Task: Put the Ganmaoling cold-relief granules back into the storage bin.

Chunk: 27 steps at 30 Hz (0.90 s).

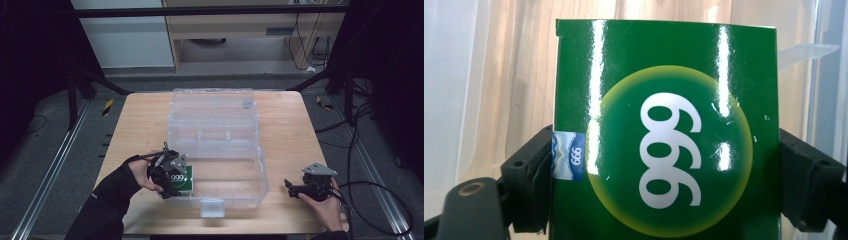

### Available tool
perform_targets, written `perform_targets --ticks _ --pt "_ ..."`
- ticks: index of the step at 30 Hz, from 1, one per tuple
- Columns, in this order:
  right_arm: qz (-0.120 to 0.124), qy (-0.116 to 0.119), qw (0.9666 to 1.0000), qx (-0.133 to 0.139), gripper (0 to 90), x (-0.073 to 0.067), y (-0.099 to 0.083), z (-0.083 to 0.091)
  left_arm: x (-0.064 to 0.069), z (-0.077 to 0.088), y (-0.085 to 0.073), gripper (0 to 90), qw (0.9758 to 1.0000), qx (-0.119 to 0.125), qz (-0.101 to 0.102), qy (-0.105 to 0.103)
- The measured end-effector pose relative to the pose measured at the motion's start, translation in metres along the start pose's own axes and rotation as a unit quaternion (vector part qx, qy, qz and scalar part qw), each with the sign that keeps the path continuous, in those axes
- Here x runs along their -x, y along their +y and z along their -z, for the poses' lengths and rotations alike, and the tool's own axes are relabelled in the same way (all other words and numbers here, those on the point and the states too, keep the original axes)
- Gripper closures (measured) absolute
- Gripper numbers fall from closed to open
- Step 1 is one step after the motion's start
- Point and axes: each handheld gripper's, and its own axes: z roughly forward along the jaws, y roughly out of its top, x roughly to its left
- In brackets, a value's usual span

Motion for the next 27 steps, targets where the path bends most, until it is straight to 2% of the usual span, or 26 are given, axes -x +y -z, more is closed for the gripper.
perform_targets --ticks 8,11,18,21,24,27 --pt "0.001 0.001 1.0 0.0 1.6 0.0 0.0 0.0 0.0 0.0 0.0 13.0 1.0 -0.004 0.003 0.0" --pt "0.001 0.001 1.0 -0.002 1.6 0.0 0.0 0.0 0.0 0.008 -0.002 13.8 0.9995 0.028 0.015 0.004" --pt "0.0 0.001 1.0 -0.001 1.6 0.0 0.0 0.0 0.005 0.027 -0.003 13.9 0.9987 0.044 0.012 0.024" --pt "0.002 -0.001 1.0 -0.001 1.5 0.001 0.0 0.0 0.006 0.039 -0.008 15.1 0.9967 0.065 0.028 0.039" --pt "0.0 -0.001 1.0 -0.001 1.5 0.001 0.0 0.0 0.007 0.046 -0.013 16.2 0.9953 0.075 0.038 0.048" --pt "-0.001 -0.002 1.0 -0.003 1.5 0.001 0.0 0.0 0.008 0.054 -0.022 17.1 0.9917 0.091 0.055 0.072"
